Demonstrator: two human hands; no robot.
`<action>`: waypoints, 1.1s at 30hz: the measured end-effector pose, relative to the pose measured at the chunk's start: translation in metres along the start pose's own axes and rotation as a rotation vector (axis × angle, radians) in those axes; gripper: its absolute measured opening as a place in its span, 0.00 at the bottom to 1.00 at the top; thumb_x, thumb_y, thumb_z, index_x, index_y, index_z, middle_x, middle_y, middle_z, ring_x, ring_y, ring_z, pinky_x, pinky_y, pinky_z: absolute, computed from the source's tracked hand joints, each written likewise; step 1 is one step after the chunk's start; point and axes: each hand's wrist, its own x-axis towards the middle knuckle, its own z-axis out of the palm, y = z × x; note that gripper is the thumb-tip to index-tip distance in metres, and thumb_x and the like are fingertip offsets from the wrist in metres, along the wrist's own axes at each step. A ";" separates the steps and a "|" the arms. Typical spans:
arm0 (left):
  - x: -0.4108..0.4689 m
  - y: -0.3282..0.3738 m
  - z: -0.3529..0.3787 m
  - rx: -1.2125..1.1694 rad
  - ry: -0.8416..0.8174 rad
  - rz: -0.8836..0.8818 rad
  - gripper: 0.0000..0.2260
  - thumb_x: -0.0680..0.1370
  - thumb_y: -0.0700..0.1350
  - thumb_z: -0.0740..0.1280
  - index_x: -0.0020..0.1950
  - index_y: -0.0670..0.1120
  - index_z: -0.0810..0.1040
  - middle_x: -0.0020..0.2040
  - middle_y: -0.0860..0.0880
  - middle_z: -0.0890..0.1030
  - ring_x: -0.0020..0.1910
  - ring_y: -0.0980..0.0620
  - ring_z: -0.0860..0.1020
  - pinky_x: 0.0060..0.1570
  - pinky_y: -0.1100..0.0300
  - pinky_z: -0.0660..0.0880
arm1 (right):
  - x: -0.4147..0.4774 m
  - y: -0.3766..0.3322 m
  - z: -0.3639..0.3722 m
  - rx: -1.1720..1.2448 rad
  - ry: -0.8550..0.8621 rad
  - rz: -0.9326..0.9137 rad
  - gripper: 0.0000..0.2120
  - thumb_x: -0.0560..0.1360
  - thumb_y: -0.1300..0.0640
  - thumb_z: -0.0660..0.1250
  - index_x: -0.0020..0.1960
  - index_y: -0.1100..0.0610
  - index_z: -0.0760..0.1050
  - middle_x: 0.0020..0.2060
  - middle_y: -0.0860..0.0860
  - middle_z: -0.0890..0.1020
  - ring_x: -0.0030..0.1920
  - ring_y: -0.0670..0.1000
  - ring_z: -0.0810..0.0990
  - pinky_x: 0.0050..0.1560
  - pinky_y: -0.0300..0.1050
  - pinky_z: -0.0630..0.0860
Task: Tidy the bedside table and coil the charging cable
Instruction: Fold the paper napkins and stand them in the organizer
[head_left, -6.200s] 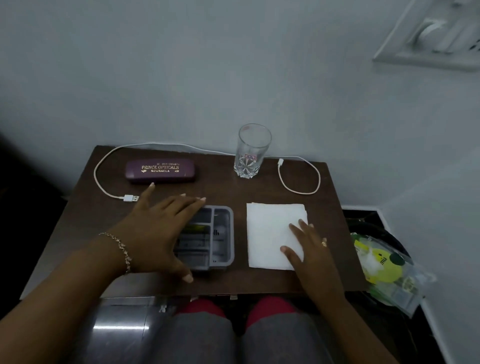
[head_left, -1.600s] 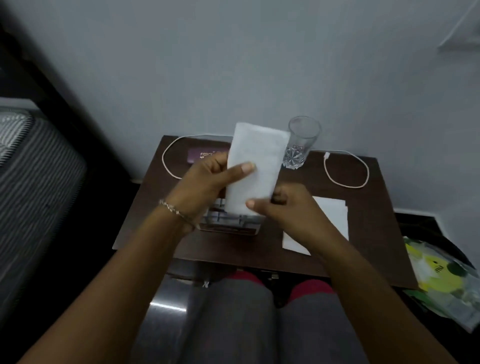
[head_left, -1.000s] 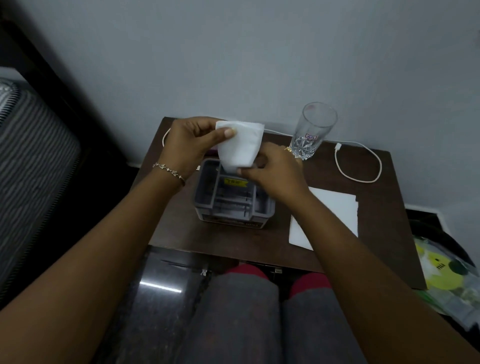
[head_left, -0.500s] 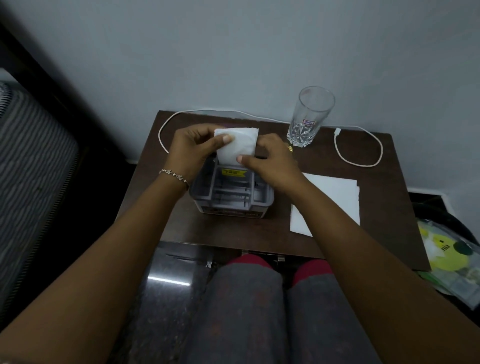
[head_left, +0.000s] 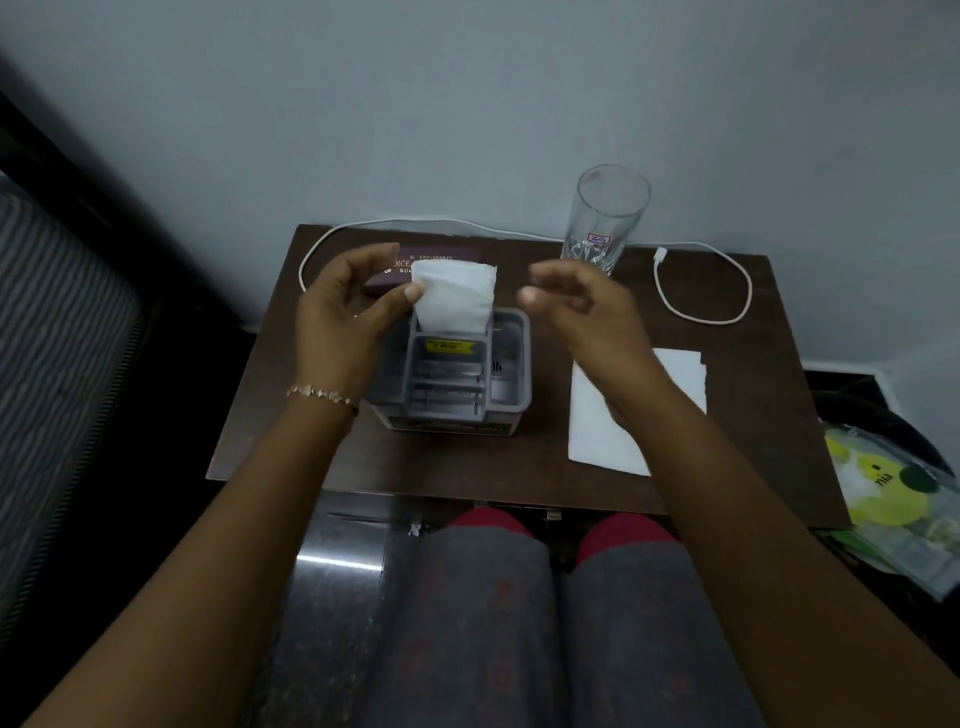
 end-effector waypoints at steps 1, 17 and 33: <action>-0.010 0.004 0.002 0.009 0.062 0.010 0.16 0.70 0.38 0.72 0.57 0.43 0.76 0.50 0.52 0.79 0.49 0.62 0.78 0.48 0.69 0.74 | -0.005 0.006 -0.012 0.032 0.075 0.013 0.11 0.73 0.59 0.69 0.55 0.56 0.77 0.48 0.45 0.80 0.47 0.38 0.78 0.49 0.31 0.75; -0.091 -0.023 0.163 0.487 -0.460 0.051 0.17 0.75 0.41 0.67 0.63 0.45 0.74 0.64 0.46 0.74 0.64 0.49 0.71 0.65 0.56 0.67 | -0.028 0.113 -0.135 -0.514 0.449 0.150 0.11 0.73 0.59 0.69 0.56 0.58 0.79 0.46 0.56 0.80 0.44 0.50 0.77 0.48 0.37 0.71; -0.109 -0.049 0.191 0.858 -0.666 0.188 0.38 0.74 0.63 0.60 0.76 0.47 0.49 0.78 0.49 0.48 0.77 0.51 0.45 0.73 0.55 0.40 | -0.032 0.114 -0.137 -0.488 0.475 -0.092 0.03 0.72 0.60 0.69 0.41 0.56 0.80 0.42 0.49 0.79 0.41 0.46 0.78 0.44 0.39 0.74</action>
